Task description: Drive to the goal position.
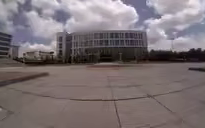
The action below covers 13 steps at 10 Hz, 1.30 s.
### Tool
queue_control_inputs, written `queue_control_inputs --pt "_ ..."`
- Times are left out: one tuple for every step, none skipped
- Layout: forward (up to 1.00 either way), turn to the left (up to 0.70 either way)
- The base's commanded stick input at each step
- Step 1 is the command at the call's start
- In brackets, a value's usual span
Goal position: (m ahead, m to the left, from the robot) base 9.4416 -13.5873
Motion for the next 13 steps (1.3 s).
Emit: queue_control_inputs --pt "0.7 0.0" --pt "0.7 0.0" --pt "0.7 0.0" --pt "0.7 0.0" --pt "0.7 0.0" --pt "0.7 0.0" --pt "0.7 0.0" --pt "0.7 0.0" --pt "0.7 0.0" --pt "0.7 0.0" --pt "0.7 0.0" --pt "0.7 0.0" --pt "0.7 0.0"
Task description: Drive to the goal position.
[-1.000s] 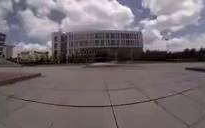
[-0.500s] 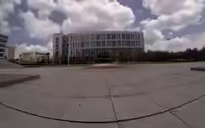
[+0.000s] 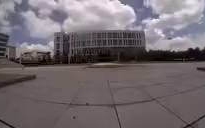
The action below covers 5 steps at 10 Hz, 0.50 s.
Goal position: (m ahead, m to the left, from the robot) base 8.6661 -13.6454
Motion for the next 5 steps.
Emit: queue_control_inputs --pt "0.7 0.0" --pt "0.7 0.0" --pt "0.7 0.0" --pt "0.7 0.0" --pt "0.7 0.0"
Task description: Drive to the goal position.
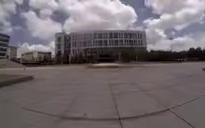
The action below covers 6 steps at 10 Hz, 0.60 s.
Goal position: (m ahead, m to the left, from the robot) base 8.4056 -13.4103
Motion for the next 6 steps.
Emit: queue_control_inputs --pt "0.7 0.0" --pt "0.7 0.0" --pt "0.7 0.0" --pt "0.7 0.0" --pt "0.7 0.0" --pt "0.7 0.0"
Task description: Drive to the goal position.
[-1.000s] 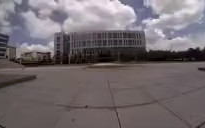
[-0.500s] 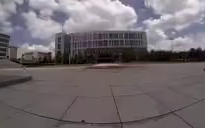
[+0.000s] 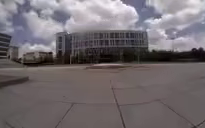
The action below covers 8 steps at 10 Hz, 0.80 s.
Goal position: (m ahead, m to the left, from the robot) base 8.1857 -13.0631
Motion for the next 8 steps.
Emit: queue_control_inputs --pt "0.7 0.0" --pt "0.7 0.0" --pt "0.7 0.0" --pt "0.7 0.0" --pt "0.7 0.0" --pt "0.7 0.0" --pt "0.7 0.0" --pt "0.7 0.0"
